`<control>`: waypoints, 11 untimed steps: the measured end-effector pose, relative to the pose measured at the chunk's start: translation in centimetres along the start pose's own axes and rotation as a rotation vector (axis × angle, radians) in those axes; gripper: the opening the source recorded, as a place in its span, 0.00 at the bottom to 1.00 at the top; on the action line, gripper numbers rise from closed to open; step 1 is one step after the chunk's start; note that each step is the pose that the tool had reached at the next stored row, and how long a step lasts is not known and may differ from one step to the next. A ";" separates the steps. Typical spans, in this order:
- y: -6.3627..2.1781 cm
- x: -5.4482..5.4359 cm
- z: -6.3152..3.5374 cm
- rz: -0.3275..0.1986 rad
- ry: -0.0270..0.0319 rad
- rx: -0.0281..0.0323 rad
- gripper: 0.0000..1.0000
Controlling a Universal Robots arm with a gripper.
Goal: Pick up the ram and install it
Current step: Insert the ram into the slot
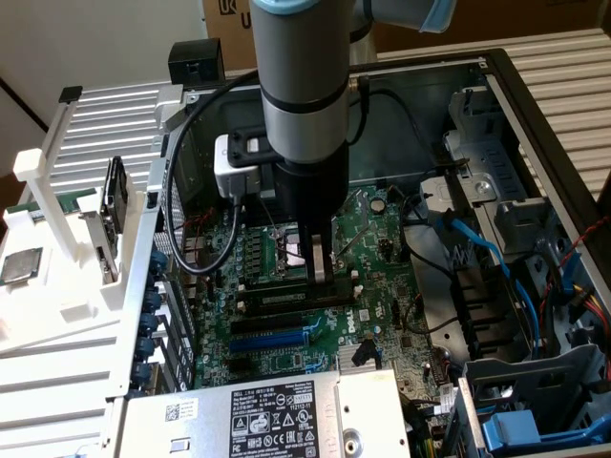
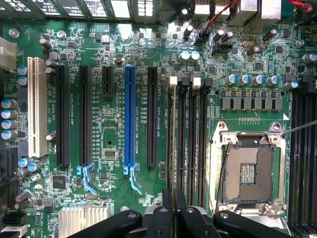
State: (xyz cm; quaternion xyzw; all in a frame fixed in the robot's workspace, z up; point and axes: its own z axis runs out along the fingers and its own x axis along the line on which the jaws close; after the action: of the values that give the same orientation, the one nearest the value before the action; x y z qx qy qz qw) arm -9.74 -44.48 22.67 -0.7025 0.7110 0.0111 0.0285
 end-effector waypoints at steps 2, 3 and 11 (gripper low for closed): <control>0.00 0.0 0.01 0.000 -0.0007 0.0000 0.12; 0.00 0.0 0.01 0.000 -0.0007 0.0001 0.12; 0.00 0.0 0.01 0.000 -0.0007 0.0000 0.12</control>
State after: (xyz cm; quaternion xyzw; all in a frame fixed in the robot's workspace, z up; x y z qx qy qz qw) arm -9.74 -44.49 22.66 -0.7025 0.7111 0.0114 0.0287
